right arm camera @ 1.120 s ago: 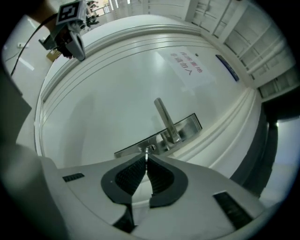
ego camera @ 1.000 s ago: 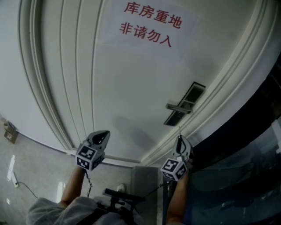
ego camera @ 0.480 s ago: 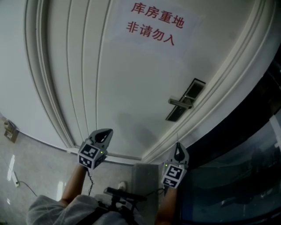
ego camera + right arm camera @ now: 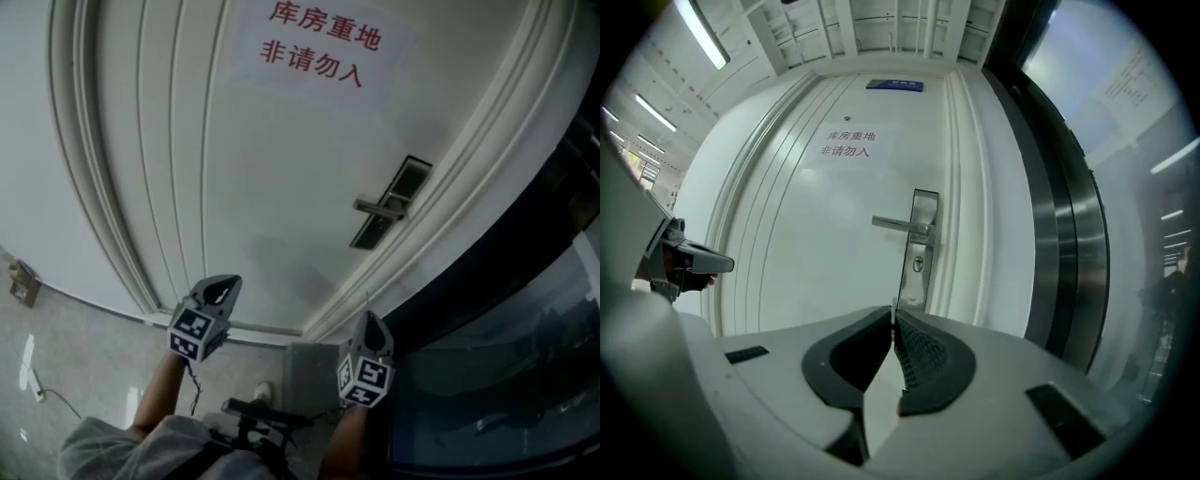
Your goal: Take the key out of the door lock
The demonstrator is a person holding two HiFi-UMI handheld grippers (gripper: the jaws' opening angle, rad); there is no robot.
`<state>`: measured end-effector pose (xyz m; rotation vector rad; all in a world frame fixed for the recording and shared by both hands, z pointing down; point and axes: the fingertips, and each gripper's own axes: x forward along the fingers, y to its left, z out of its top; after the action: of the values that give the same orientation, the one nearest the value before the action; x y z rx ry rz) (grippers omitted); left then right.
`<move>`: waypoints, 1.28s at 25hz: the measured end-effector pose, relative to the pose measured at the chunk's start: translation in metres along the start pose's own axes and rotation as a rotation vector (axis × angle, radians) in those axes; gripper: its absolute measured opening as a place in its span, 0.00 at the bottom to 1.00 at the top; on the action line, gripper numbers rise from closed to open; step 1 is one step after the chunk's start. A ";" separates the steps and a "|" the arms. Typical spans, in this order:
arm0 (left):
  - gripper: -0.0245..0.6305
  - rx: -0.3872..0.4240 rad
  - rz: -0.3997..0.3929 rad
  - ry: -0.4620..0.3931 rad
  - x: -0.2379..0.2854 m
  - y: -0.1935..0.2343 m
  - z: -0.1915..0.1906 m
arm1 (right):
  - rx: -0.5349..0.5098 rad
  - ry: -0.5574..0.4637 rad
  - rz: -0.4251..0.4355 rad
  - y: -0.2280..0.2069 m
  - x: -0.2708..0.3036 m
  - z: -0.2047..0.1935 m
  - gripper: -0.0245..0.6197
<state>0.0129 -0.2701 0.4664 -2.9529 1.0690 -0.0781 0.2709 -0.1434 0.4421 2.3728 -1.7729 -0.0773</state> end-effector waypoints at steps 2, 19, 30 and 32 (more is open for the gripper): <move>0.03 -0.001 -0.004 0.001 0.000 -0.003 -0.001 | 0.014 -0.001 0.008 0.003 -0.004 -0.002 0.07; 0.03 0.007 -0.019 0.006 0.002 -0.019 -0.003 | 0.038 -0.015 0.050 0.012 -0.015 -0.008 0.07; 0.03 0.008 -0.018 0.002 0.003 -0.020 -0.001 | 0.042 -0.029 0.073 0.015 -0.013 -0.007 0.07; 0.03 0.010 -0.018 0.004 0.003 -0.020 -0.002 | 0.051 -0.023 0.078 0.017 -0.013 -0.007 0.07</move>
<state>0.0279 -0.2566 0.4685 -2.9551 1.0402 -0.0895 0.2524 -0.1344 0.4509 2.3430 -1.8985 -0.0500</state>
